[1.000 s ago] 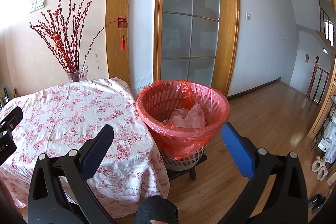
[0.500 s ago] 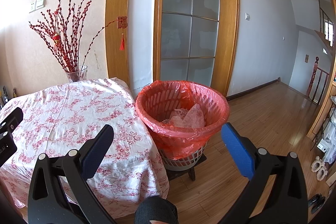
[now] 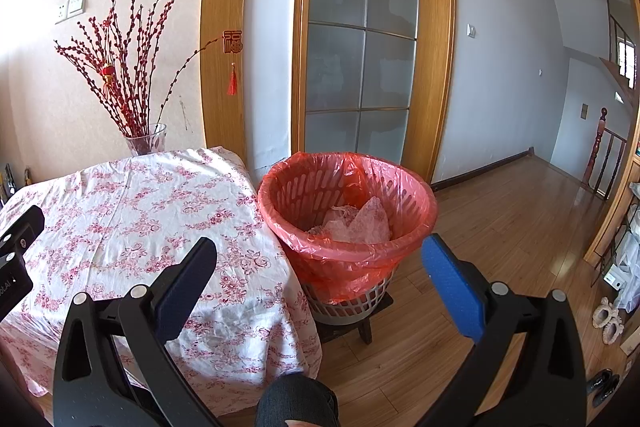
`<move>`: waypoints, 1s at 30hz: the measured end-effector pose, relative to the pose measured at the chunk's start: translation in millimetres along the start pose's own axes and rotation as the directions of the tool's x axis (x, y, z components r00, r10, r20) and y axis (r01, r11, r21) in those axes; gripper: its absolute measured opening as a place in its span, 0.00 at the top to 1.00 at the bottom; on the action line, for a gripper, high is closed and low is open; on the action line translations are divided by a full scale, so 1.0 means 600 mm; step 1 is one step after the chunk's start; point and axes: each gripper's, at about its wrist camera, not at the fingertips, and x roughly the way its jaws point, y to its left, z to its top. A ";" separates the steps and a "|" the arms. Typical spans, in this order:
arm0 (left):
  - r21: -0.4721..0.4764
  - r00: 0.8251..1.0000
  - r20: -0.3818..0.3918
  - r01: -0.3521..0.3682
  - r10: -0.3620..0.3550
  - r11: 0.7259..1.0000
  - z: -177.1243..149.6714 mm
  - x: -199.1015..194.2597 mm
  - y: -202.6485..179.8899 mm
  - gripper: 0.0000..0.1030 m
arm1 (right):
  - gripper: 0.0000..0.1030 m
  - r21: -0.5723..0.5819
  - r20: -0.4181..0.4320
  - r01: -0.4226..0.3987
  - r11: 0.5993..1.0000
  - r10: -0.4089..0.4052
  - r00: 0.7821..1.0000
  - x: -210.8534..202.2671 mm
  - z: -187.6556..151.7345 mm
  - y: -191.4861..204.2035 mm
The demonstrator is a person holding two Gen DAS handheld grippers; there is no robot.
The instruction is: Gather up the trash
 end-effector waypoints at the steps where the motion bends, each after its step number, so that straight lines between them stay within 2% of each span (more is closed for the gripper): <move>1: 0.000 1.000 0.000 0.001 -0.001 1.000 0.000 0.000 0.000 0.04 | 0.02 0.000 0.000 0.000 1.000 0.000 1.000 0.000 0.000 0.000; 30: -0.004 1.000 -0.014 0.005 -0.005 1.000 -0.002 0.006 0.002 0.04 | 0.02 -0.003 -0.003 0.000 1.000 0.000 1.000 0.001 0.000 0.001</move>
